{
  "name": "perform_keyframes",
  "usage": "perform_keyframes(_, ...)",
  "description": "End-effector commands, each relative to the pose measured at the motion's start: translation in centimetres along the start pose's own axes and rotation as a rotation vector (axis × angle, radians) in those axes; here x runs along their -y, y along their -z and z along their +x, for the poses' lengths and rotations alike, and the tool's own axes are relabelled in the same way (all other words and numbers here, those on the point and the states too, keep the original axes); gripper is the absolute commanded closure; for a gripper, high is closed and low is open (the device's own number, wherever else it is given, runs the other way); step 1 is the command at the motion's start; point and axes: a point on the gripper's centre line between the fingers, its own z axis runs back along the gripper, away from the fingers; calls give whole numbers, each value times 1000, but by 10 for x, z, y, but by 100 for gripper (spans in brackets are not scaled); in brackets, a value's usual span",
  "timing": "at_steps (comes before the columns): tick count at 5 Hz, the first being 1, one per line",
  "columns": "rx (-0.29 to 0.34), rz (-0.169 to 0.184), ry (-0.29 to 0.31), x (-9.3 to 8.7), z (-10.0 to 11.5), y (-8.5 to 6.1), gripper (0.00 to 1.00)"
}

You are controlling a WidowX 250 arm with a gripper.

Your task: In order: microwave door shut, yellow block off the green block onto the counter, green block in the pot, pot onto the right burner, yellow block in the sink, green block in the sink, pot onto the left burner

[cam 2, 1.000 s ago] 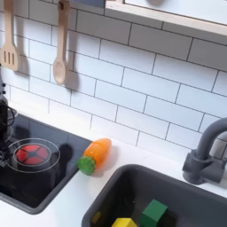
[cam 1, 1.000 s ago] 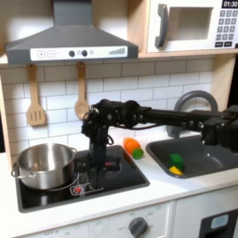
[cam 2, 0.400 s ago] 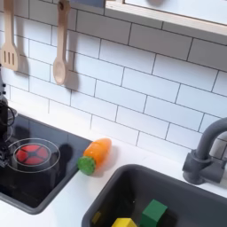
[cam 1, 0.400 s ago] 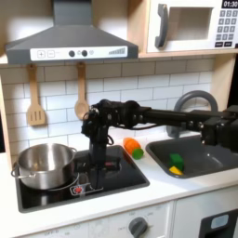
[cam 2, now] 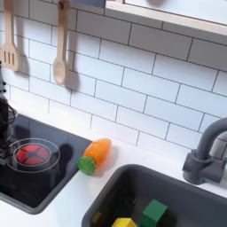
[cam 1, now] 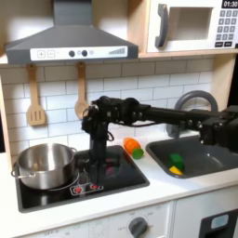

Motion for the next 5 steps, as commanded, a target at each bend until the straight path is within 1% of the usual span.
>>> perform_keyframes(1,37,11,11,0,4,-20,100)
perform_keyframes(2,48,-26,24,4,5,-30,100)
perform_keyframes(3,52,-19,32,5,8,-30,0)
perform_keyframes(5,52,-21,35,5,8,-30,0)
